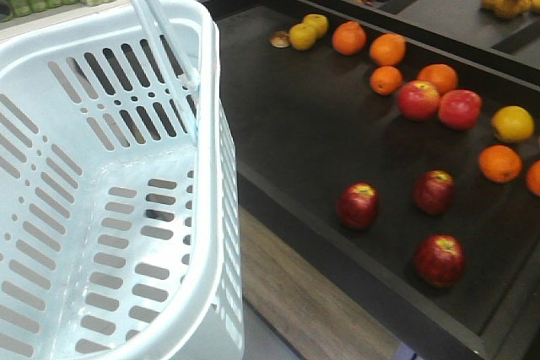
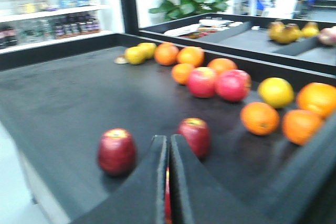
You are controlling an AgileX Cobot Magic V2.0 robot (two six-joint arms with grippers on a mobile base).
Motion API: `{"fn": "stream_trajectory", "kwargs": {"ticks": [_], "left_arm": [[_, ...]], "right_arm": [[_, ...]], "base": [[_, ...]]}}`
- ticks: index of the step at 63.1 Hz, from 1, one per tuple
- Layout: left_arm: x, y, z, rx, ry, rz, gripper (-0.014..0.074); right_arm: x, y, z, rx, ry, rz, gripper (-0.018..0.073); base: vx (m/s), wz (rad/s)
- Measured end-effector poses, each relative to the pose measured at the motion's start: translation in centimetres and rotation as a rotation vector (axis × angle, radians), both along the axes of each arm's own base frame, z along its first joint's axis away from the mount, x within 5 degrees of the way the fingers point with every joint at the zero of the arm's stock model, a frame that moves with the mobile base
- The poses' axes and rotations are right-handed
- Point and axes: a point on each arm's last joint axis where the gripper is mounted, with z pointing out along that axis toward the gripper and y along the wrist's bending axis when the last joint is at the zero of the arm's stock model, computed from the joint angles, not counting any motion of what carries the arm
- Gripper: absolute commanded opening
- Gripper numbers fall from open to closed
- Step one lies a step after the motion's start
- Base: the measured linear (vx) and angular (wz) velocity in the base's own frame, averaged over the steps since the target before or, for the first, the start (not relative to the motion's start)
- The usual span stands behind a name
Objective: Pick three apples into basket with both arms
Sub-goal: 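Drive the base away from the bin carrying the basket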
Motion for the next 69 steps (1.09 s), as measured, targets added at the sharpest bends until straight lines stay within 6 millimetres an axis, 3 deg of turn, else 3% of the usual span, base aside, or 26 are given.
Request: {"fn": "stream_trajectory", "kwargs": {"ticks": [69], "left_arm": [[0.00, 0.00, 0.00, 0.000, 0.000, 0.000, -0.0006]], "right_arm": [[0.00, 0.00, 0.00, 0.000, 0.000, 0.000, -0.0009]], "base": [[0.04, 0.40]]}}
